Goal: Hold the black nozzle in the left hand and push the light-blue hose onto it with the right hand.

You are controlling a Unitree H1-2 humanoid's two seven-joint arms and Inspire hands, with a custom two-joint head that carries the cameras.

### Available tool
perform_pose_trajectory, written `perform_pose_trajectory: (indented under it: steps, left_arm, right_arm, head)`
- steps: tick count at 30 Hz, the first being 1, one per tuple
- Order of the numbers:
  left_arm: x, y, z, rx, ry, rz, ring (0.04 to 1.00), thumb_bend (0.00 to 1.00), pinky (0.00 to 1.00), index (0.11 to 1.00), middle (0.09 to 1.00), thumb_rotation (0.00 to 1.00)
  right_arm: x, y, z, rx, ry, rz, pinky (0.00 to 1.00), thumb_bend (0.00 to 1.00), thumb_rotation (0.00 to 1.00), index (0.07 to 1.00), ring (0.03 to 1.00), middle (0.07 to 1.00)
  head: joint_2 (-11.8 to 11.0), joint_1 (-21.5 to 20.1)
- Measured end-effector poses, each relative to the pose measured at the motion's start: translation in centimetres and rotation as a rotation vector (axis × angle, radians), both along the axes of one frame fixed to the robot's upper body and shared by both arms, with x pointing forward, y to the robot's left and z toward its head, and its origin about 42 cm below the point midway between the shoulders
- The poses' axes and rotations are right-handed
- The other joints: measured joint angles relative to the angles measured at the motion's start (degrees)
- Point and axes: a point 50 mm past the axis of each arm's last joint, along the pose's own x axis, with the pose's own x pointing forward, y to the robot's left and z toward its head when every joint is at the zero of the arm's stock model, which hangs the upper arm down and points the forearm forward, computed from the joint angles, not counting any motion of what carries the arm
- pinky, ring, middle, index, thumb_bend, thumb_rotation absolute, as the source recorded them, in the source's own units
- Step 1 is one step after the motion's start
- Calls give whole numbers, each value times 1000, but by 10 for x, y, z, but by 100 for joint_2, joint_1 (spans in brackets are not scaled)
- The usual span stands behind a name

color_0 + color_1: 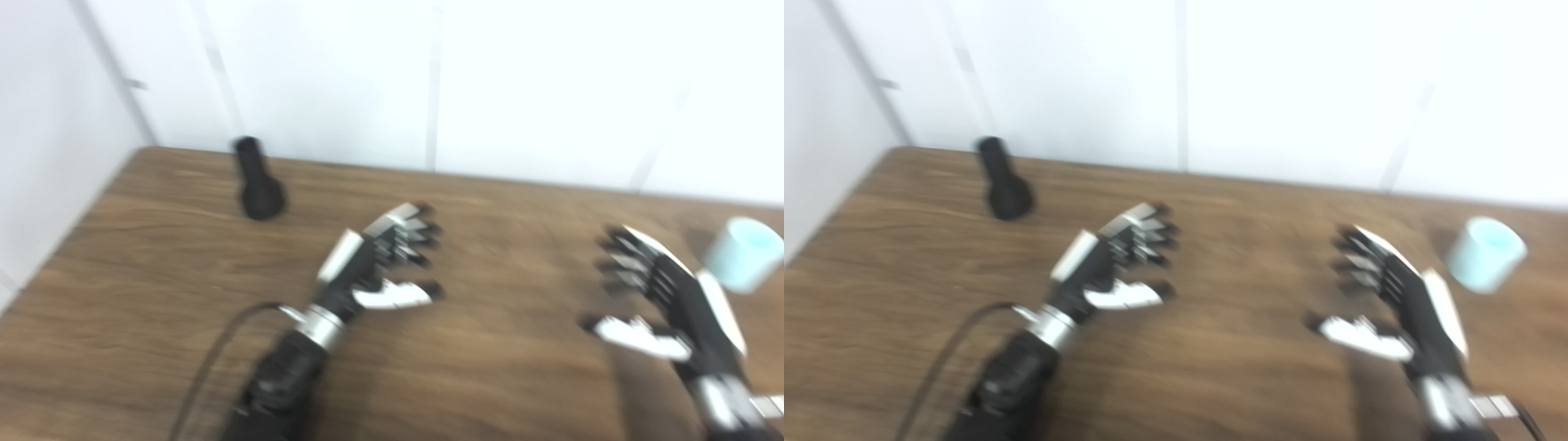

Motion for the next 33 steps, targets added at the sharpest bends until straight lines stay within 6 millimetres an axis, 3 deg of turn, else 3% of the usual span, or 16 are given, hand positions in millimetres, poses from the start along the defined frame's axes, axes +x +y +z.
perform_pose_trajectory:
  steps: [5,10,16,22,29,33]
  left_arm:
    - [1,3,5,-5,-19,43,684,751,570,779,712,147]
    - [4,21,22,26,-78,143,658,730,559,754,682,130]
    - [15,65,61,156,-181,297,652,726,555,731,679,129]
    - [26,115,107,349,-266,457,708,746,571,746,739,142]
    - [33,141,147,433,-296,564,722,743,561,757,754,102]
    - [39,155,167,471,-319,628,758,750,620,770,779,97]
  right_arm:
    - [0,0,-5,34,-48,25,491,829,182,815,656,782]
    - [2,-1,-10,32,-49,26,498,829,185,816,652,780]
    - [3,-1,-9,32,-55,28,500,833,194,818,652,781]
    - [4,-5,-11,29,-58,23,501,828,180,816,652,777]
    - [5,-6,-14,28,-52,21,500,828,180,818,648,780]
    - [6,-6,-14,27,-54,22,499,828,180,818,647,780]
  head:
    - [-53,61]
    - [-79,97]
    - [-132,141]
    - [-167,176]
    - [-185,220]
    - [-220,220]
